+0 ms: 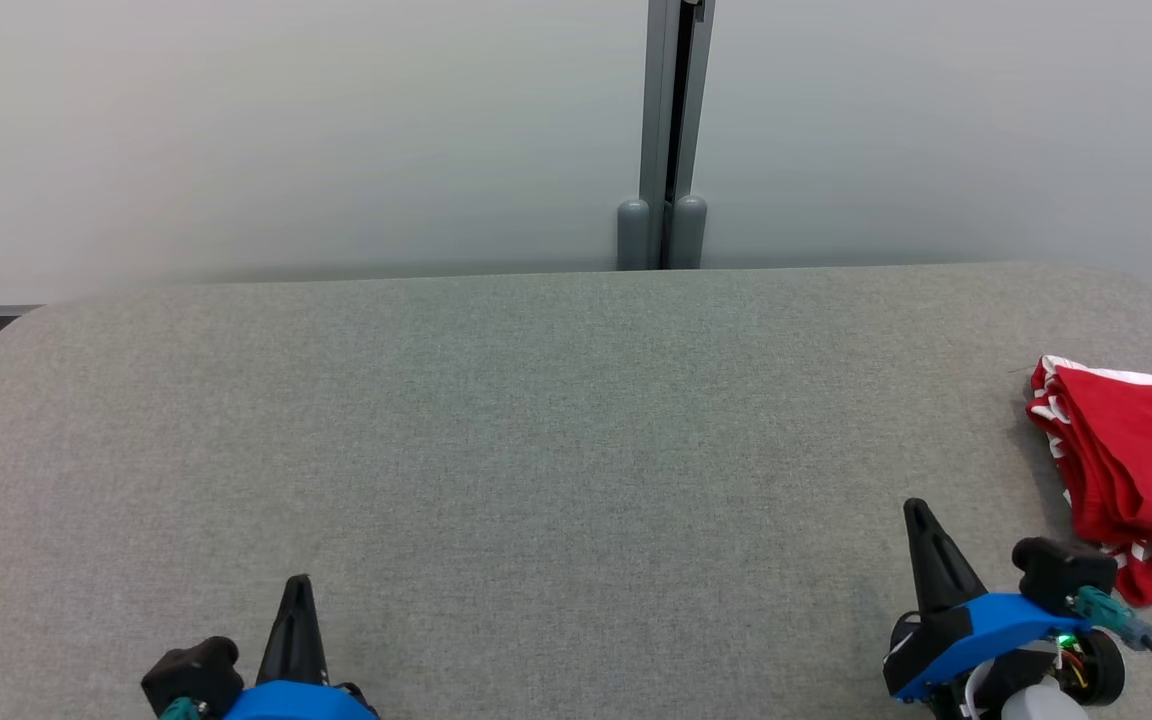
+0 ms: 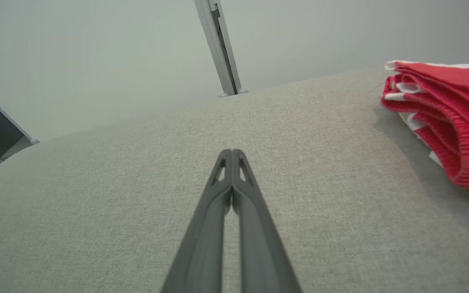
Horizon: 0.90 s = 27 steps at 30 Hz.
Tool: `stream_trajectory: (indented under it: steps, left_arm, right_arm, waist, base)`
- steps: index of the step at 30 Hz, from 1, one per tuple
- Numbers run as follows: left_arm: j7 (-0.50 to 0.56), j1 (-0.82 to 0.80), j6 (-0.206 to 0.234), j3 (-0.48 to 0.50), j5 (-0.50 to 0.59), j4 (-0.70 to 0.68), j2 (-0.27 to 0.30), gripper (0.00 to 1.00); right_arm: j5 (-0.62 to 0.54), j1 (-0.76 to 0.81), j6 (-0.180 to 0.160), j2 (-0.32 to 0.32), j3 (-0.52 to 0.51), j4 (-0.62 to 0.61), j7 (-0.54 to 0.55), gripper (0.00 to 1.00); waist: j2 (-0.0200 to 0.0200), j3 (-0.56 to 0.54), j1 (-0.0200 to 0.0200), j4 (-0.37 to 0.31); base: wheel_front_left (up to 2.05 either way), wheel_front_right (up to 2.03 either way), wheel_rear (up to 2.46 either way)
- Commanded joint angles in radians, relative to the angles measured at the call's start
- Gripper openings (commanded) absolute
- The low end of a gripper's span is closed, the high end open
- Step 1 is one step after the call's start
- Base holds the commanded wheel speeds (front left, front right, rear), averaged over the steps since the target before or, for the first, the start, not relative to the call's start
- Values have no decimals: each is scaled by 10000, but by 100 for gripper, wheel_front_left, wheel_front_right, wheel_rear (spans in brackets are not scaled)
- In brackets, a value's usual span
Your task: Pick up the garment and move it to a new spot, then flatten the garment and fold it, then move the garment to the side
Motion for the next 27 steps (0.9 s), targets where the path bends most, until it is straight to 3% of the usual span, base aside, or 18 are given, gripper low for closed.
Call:
stream_trajectory:
  steps: [1, 27]
  left_arm:
    - [103, -271, -68, 139, -452, -233, 0, 0]
    - [1177, -539, -558, 868, -4244, -795, 0, 0]
  right_arm:
    - [524, -88, 0, -37, -59, -308, 102, 0]
    - [4755, 312, 1, -61, -358, -1382, 1129, 0]
  waist:
    - [1, 3, 0, -3]
    - [1, 23, 0, -21]
  base:
    - [0, 0, 0]
    - [0, 0, 0]
